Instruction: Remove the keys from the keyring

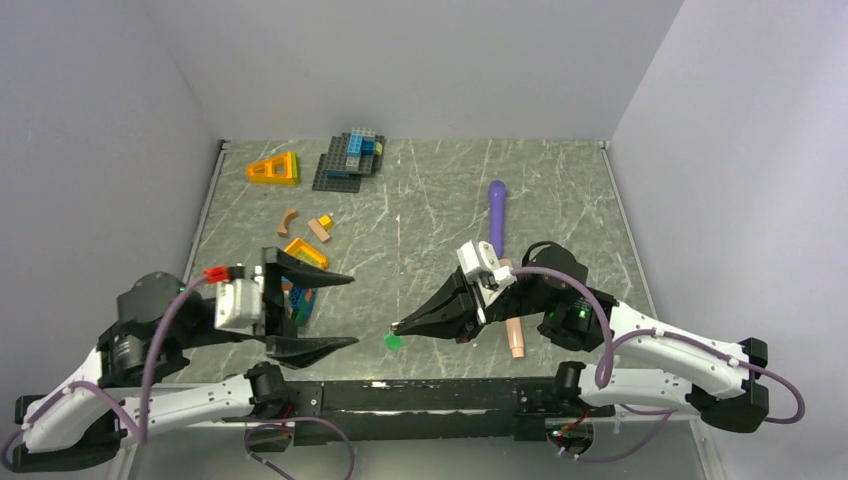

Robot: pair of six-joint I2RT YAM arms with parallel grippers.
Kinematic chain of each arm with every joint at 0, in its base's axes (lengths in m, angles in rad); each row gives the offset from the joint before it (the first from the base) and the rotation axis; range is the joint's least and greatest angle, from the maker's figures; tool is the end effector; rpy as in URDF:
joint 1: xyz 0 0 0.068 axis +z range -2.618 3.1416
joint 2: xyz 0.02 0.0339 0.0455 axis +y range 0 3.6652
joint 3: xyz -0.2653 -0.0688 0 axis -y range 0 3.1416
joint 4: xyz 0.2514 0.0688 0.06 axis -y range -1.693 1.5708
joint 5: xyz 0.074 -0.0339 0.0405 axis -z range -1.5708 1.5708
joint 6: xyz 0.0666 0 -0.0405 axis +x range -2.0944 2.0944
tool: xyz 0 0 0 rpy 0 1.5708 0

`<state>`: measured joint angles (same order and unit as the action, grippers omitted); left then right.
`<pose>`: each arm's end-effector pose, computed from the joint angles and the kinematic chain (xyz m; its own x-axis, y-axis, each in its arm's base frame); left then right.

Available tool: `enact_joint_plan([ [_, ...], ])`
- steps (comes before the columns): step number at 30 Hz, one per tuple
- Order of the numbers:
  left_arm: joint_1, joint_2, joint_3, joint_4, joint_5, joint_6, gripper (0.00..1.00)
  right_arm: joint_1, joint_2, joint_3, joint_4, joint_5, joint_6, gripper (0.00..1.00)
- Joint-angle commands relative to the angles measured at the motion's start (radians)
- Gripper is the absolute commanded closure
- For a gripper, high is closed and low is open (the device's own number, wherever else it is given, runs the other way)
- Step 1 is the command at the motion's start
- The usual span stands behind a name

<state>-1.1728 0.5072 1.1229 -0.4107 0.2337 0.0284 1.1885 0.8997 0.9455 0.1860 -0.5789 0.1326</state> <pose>0.0224 -0.0932 0.4648 0.1068 -0.1828 -0.9773 0.9820 0.1733 0.0749 0.0519 0.2267 0.4225 -0.0440 0.1872 -0.9813 -0.9780 -0.2083 0.0041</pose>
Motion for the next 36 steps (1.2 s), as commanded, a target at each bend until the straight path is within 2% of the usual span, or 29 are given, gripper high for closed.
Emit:
enact_joint_plan([
  [1, 0.001, 0.081, 0.051, -0.118, 0.187, 0.081, 0.16, 0.006, 0.026, 0.105, -0.116, -0.175, -0.083, 1.0],
  [9, 0.001, 0.146, 0.077, -0.135, 0.28, 0.1, 0.21, 0.006, 0.053, 0.132, -0.15, -0.207, -0.094, 1.0],
  [19, 0.001, 0.179, 0.077, -0.125, 0.293, 0.095, 0.31, 0.006, 0.059, 0.127, -0.131, -0.179, -0.087, 1.0],
  [30, 0.001, 0.208, 0.054, -0.065, 0.323, 0.068, 0.46, 0.006, 0.058, 0.128, -0.125, -0.167, -0.081, 1.0],
  [36, 0.001, 0.222, 0.056, -0.072, 0.328, 0.067, 0.6, 0.007, 0.043, 0.118, -0.119, -0.153, -0.08, 1.0],
])
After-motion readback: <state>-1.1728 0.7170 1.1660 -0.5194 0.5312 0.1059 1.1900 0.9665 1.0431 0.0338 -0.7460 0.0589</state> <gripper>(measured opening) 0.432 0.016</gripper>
